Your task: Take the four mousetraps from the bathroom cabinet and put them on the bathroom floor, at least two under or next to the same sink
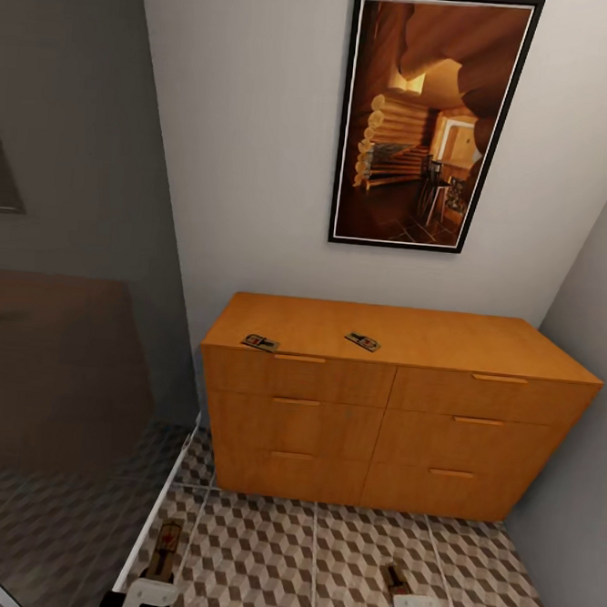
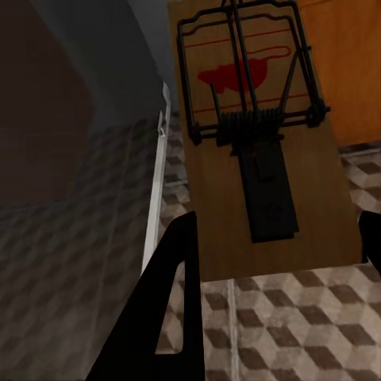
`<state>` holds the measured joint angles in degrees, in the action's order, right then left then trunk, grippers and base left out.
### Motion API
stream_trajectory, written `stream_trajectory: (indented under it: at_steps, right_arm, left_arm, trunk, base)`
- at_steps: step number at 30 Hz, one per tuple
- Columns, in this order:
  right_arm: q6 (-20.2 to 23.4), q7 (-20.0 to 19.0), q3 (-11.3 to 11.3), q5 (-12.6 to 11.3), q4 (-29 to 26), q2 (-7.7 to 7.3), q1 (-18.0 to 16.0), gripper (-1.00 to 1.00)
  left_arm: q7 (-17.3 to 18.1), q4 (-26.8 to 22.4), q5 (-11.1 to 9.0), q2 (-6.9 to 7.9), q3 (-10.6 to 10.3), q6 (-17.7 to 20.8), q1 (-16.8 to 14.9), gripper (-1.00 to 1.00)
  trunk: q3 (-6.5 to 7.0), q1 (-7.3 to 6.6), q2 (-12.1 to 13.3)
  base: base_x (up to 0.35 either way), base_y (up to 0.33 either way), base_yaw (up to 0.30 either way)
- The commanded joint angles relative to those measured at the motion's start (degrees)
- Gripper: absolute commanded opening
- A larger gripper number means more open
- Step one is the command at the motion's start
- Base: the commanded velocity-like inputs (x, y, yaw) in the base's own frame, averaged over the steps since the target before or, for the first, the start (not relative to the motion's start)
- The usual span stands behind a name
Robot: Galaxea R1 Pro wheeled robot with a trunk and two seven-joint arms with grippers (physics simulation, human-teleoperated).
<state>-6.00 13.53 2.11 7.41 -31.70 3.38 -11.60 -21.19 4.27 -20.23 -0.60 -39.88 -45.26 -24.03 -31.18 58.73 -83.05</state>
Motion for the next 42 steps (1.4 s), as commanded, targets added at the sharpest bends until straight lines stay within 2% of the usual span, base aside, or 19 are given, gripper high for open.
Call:
stream_trajectory:
  at_steps: [1, 5, 8, 21, 36, 42]
  right_arm:
    - [-1.64, 0.40, 0.20, 0.36, 0.12, 0.03, -0.07, -1.00]
    - [-6.85, 0.18, 0.27, 0.27, 0.44, -0.07, -0.10, -1.00]
    - [-8.07, 0.08, 0.27, 0.25, 1.01, -0.13, -0.10, -1.00]
    - [-8.74, 0.53, 0.13, 0.31, 1.19, -0.17, -0.09, -1.00]
    - [-8.59, 0.54, 0.01, 0.15, 0.62, -0.05, -0.09, -1.00]
    - [-8.59, 0.61, 0.00, 0.15, 0.67, -0.04, -0.09, -1.00]
  left_arm:
    - [-0.32, 0.21, -0.16, -0.16, -0.47, -0.17, -0.06, -1.00]
    - [-0.40, 0.21, -0.16, -0.33, -0.47, -0.11, -0.05, -1.00]
    - [-0.42, 0.21, -0.16, -0.40, -0.47, -0.09, 0.01, -1.00]
    - [-0.25, 0.22, -0.16, -0.46, -0.46, -0.02, 0.04, -1.00]
    - [-0.25, 0.30, -0.16, -0.46, -0.46, 0.09, 0.04, -1.00]
    - [-0.09, 0.30, -0.16, -0.46, -0.46, 0.09, 0.04, -1.00]
  trunk:
    - [-0.06, 0.00, -0.03]
    - [-0.06, 0.00, -0.03]
    - [-0.06, 0.00, -0.03]
    - [-0.06, 0.00, -0.03]
    - [-0.06, 0.00, -0.03]
    - [-0.06, 0.00, -0.03]
  base:
    - [0.000, 0.000, 0.000]
    - [0.000, 0.000, 0.000]
    - [0.000, 0.000, 0.000]
    - [-0.007, 0.000, 0.000]
    - [-0.308, 0.000, 0.000]
    - [-0.217, 0.000, 0.168]
